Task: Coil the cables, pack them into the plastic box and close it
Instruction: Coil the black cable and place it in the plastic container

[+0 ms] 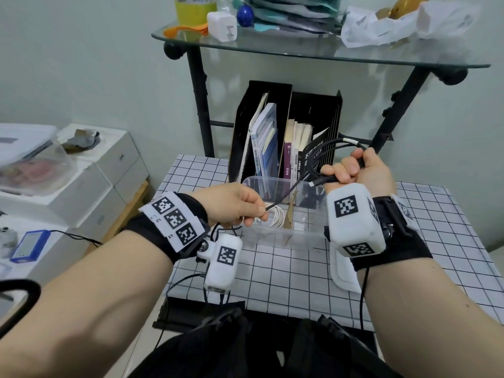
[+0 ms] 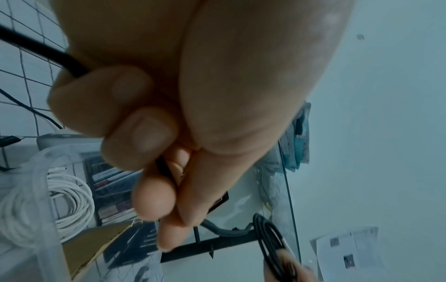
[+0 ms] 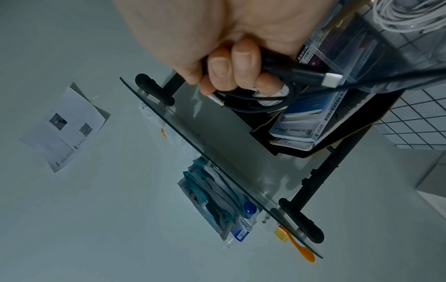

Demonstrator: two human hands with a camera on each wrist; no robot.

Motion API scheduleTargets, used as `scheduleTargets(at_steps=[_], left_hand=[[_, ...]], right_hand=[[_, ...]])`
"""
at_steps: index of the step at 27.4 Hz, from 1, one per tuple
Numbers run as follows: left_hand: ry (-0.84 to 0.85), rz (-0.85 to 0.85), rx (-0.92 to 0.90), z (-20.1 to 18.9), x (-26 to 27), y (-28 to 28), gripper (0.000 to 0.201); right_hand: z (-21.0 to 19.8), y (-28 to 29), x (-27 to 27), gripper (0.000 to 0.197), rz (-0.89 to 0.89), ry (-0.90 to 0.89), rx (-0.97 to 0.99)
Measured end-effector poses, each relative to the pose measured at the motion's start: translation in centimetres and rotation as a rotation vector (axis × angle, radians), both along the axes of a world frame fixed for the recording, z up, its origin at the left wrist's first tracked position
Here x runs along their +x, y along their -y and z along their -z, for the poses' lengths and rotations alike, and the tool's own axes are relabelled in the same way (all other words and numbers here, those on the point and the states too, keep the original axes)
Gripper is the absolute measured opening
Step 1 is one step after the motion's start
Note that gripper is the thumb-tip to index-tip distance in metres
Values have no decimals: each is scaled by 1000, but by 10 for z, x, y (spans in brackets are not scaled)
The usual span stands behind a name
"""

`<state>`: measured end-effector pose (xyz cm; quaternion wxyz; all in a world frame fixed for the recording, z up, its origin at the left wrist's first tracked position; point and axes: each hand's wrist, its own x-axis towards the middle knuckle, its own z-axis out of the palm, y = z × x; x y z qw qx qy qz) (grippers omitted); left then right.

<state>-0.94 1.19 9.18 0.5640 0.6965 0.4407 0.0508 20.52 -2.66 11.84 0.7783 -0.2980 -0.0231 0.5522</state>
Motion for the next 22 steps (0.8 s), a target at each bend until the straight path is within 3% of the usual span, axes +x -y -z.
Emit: scheduleTargets(at_steps=[8,13,19,22], left_hand=[[-8,125,47,-12,21,14,15],[11,200,178,-29,36,21,12],[58,227,298,-40,54,24,18],[117,169,331,-39,58,22,14]], right_hand=[[2,4,2,20,119,65,-29],[11,5,-2,18,189,404,-42],[24,21,-2,15,-134,1024,-192],[33,24,2,13,-340,1132,-229]])
